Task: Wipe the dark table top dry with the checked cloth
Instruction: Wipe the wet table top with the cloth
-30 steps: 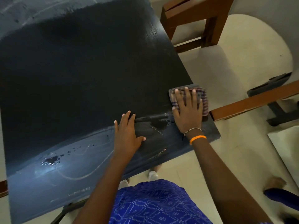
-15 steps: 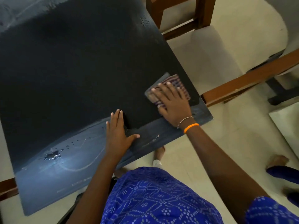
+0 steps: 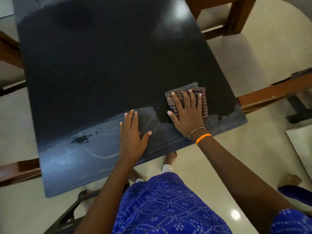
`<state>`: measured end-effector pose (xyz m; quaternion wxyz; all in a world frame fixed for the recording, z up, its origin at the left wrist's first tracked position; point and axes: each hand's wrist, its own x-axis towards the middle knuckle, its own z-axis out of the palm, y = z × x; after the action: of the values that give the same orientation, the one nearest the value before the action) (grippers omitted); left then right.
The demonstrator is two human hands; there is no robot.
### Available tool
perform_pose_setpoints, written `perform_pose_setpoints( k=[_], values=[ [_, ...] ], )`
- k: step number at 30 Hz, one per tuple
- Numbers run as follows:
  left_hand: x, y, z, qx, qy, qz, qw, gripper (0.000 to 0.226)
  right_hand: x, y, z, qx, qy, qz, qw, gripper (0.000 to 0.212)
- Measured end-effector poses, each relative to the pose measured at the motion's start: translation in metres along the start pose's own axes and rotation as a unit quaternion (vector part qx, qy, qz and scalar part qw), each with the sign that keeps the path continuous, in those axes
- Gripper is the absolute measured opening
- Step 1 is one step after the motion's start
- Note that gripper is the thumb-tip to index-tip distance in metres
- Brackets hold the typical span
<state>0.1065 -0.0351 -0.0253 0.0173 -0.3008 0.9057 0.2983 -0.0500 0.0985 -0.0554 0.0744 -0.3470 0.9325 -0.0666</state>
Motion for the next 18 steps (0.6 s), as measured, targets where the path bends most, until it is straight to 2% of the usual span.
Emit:
perform_pose_setpoints(
  k=[4, 6, 18],
  values=[
    [-0.019, -0.036, -0.028, 0.0, 0.053, -0.003, 0.999, 0.068, 0.003, -0.087, 0.015, 0.021, -0.028, -0.113, 0.993, 0.067],
    [-0.028, -0.056, -0.04, 0.001, 0.074, -0.02, 0.997, 0.064, 0.003, -0.131, 0.025, 0.014, -0.046, -0.141, 0.989, 0.067],
    [-0.112, -0.196, -0.098, -0.079, 0.157, -0.229, 0.957, 0.06, -0.005, -0.351, 0.062, -0.001, -0.099, -0.29, 0.952, 0.068]
  ],
)
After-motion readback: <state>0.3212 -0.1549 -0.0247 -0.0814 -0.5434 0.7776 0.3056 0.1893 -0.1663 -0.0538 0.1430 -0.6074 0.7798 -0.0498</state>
